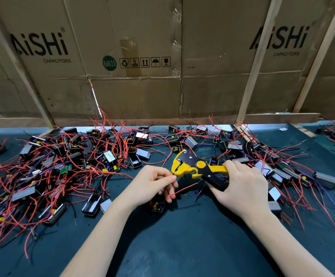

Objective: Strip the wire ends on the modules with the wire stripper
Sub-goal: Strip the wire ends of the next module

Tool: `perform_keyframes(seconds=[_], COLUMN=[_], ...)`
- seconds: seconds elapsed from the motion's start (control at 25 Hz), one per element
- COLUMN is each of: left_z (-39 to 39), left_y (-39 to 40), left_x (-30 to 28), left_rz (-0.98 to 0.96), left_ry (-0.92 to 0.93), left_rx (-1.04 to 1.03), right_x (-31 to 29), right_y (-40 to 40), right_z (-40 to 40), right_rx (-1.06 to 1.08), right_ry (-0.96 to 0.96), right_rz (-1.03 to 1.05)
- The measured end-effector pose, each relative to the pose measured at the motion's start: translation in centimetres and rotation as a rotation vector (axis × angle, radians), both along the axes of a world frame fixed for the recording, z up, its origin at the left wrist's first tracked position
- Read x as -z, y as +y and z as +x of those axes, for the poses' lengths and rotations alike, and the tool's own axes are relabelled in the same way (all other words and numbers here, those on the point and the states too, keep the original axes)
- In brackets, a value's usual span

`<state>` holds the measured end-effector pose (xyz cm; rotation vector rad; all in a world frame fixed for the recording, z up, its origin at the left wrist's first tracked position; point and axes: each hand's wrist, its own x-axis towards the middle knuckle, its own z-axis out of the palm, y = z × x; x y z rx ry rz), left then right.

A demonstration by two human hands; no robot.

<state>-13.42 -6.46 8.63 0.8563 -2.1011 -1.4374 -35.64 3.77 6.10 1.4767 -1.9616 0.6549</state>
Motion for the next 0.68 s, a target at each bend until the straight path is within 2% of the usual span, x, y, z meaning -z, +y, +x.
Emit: perform_keyframes(seconds=[0.44, 0.68], left_z=[0.2, 0.7], left_y=[0.0, 0.1], left_x=[-0.2, -0.4], left_rz=[0.022, 0.096], left_ry=[-0.014, 0.027], left_rx=[0.025, 0.158], right_x=[-0.3, 0.3], right_y=[0.3, -0.1], right_z=[0.4, -1.0], right_rx=[0.083, 0.148], right_ry=[-0.102, -0.157], right_rz=[0.039, -0.02])
